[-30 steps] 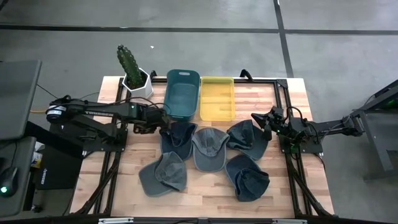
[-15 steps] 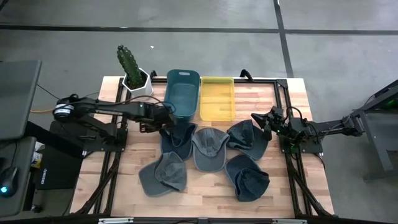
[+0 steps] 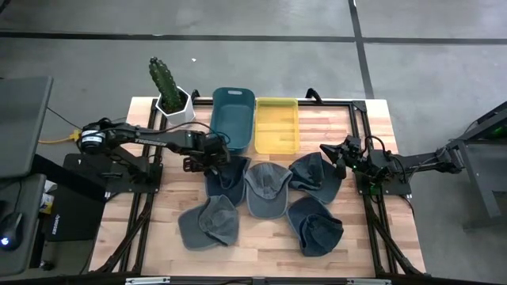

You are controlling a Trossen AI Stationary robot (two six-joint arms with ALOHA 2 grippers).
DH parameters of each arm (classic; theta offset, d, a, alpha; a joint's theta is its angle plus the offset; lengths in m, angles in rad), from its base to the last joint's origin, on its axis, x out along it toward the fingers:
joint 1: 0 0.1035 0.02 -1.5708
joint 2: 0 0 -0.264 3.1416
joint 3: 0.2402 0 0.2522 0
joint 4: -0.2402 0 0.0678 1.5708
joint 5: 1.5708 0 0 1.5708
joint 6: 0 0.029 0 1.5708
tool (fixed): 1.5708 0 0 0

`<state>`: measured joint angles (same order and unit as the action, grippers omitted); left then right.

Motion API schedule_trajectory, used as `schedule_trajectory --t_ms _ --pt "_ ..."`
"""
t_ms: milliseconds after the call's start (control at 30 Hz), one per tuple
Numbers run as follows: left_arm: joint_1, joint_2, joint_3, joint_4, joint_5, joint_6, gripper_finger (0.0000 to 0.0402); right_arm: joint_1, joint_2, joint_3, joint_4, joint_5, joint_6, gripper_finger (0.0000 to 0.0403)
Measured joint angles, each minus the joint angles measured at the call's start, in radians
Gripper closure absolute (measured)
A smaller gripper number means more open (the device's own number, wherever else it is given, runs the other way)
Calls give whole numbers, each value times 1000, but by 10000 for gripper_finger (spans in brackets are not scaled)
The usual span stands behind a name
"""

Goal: Pick & Place hat
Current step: Put the top left blue cap into the blue bin

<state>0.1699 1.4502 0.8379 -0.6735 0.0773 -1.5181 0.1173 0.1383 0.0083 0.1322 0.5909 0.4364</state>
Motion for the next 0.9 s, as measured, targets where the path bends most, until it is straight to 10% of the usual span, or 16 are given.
schedule_trajectory --t_ms 900 --pt "1 -22 99 -141 -30 162 80 0 0 0 0 0 0 398"
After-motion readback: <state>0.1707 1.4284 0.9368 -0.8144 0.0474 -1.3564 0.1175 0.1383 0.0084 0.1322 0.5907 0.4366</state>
